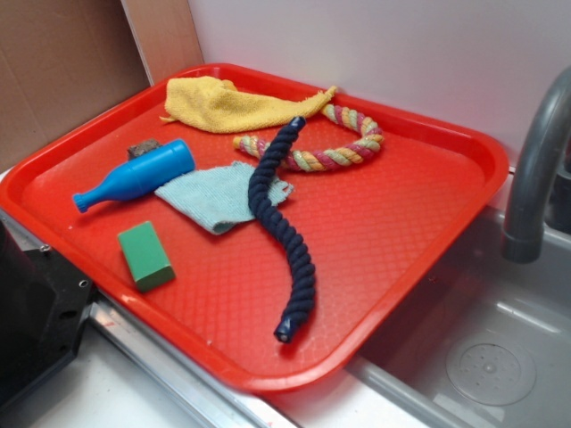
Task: Grab the blue rope.
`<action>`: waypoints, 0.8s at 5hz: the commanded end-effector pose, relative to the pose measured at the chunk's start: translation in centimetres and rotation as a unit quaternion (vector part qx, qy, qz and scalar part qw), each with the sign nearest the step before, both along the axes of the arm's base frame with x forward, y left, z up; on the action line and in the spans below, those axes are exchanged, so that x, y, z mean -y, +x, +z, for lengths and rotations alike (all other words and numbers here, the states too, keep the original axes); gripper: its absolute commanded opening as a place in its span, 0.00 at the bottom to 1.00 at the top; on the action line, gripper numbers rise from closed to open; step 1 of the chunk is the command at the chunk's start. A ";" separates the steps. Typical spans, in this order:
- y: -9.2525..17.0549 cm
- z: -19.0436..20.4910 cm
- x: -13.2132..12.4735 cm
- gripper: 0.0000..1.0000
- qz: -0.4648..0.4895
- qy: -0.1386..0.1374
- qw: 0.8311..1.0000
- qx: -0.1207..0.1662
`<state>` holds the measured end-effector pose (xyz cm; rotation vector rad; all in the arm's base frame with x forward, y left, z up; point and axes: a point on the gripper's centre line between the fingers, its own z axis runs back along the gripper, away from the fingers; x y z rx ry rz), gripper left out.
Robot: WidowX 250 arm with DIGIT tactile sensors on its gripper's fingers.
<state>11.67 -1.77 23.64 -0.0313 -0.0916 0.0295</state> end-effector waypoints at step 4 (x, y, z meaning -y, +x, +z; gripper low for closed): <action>1.6 -3.9 2.4 1.00 0.125 -0.064 0.990 0.003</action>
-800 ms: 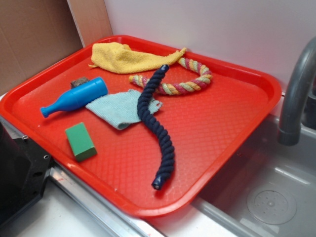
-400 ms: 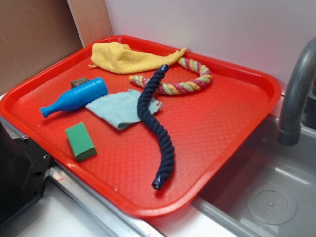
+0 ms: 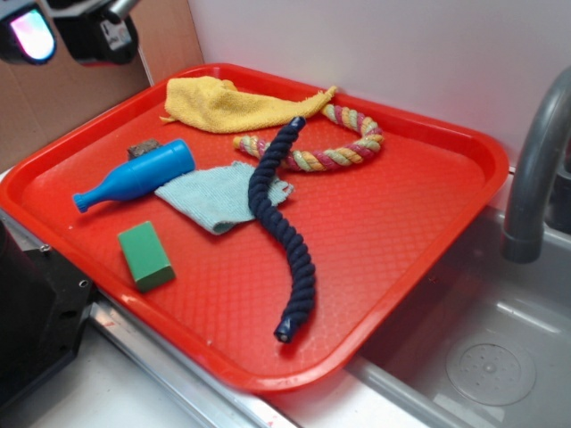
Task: Grab the blue rope.
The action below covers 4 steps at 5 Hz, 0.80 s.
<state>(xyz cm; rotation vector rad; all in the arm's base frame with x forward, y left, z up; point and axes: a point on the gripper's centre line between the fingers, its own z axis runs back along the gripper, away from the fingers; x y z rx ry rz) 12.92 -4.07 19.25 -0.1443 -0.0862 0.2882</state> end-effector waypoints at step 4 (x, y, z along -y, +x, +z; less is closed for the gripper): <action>7.4 -8.9 4.9 1.00 0.100 0.019 0.995 -0.001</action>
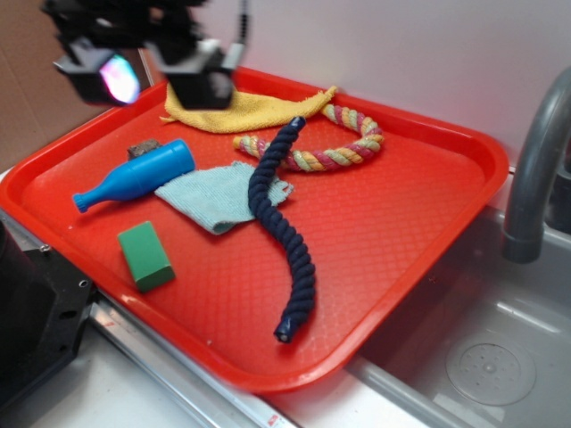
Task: Grab the blue rope.
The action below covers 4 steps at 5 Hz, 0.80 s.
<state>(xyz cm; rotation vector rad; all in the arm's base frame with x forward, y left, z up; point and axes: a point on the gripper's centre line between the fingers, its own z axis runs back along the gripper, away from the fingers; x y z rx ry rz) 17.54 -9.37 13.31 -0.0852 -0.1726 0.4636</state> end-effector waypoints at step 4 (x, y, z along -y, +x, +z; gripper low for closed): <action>5.9 -11.0 -2.4 0.67 0.027 -0.051 0.988 -0.146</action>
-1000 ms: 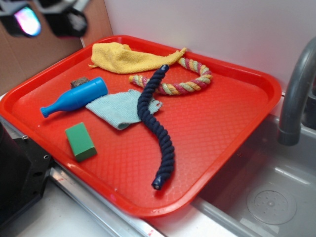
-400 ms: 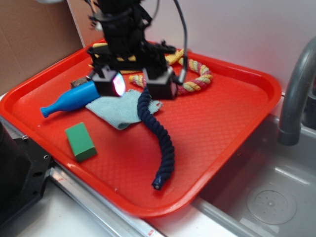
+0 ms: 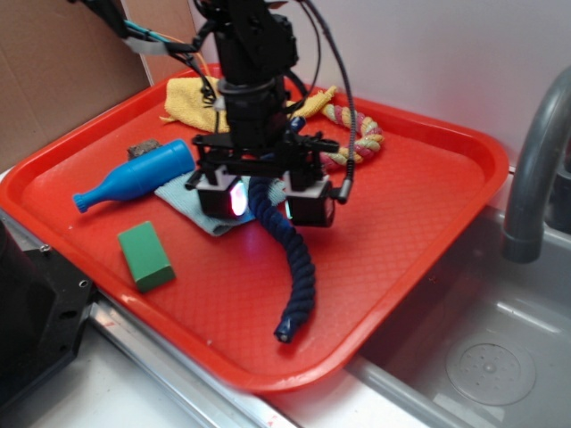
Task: Grab the blue rope.
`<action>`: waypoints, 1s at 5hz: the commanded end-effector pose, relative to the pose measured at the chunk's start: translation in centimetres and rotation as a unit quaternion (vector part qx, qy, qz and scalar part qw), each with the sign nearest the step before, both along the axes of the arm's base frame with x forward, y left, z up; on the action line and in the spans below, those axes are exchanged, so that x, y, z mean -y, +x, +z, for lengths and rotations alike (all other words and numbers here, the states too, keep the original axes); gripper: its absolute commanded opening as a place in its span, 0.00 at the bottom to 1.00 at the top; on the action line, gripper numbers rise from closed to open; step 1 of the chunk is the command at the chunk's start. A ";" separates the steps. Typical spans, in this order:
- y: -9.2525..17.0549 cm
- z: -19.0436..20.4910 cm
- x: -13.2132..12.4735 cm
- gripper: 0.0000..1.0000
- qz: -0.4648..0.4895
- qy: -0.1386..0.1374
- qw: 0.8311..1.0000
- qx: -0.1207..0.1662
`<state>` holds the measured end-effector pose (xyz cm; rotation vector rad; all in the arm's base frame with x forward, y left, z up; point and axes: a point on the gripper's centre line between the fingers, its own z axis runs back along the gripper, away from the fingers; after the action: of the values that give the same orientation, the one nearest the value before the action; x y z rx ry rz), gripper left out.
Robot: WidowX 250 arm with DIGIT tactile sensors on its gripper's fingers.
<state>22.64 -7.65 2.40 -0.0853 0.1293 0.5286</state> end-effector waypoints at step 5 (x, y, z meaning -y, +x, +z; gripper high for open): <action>-2.1 18.9 -1.1 0.00 -0.260 0.032 0.962 0.079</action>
<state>20.47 -6.62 20.11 -0.0146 0.0365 -0.0015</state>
